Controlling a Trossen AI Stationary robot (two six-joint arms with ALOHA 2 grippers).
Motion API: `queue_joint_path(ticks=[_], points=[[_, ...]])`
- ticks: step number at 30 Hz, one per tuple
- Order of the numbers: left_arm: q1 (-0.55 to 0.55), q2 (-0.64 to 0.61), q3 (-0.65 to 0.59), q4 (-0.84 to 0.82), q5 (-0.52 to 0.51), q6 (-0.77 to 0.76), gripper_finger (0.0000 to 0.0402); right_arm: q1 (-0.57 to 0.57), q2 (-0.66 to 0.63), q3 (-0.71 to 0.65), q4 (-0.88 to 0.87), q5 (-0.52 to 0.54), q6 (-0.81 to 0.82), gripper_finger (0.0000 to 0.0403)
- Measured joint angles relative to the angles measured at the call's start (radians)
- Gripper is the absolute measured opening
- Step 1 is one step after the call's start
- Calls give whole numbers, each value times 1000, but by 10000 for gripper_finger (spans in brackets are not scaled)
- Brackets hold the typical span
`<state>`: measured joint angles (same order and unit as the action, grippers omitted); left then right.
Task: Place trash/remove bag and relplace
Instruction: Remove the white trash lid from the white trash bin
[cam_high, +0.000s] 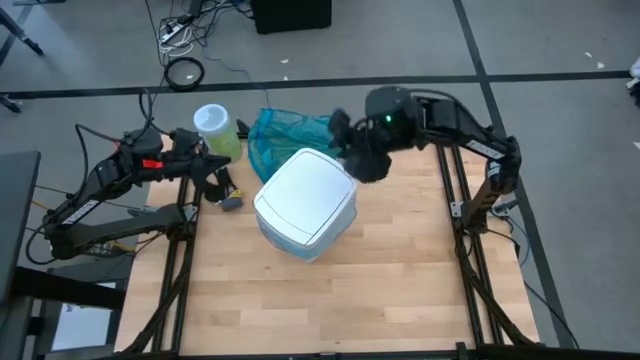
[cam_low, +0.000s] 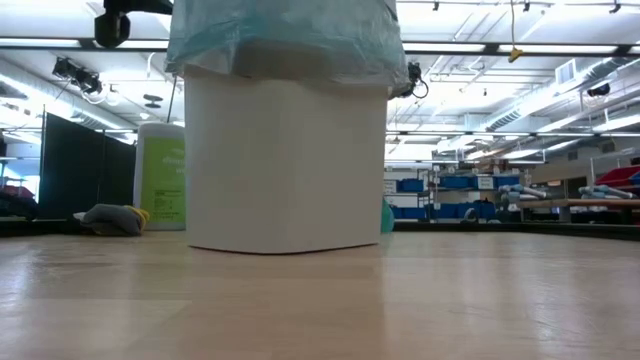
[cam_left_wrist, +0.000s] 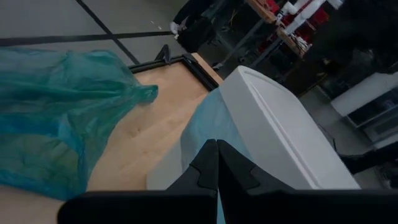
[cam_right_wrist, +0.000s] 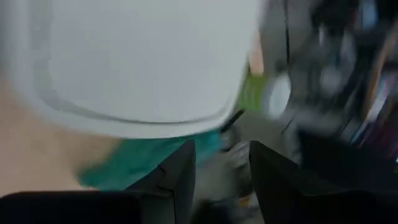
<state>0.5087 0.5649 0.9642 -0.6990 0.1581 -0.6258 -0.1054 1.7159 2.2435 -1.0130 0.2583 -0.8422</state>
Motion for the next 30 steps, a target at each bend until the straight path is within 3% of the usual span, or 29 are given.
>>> queue_joint_path(ticks=[8,12,30], points=[[0,24,0,44,-8,-14,5,-95,0,0,-2,-151,789,137],[0,41,0,79,-8,-10,5,-82,0,0,-27,-158,1001,136],[0,69,0,87,54,-7,5,-56,102,-8,-3,-68,1103,133]])
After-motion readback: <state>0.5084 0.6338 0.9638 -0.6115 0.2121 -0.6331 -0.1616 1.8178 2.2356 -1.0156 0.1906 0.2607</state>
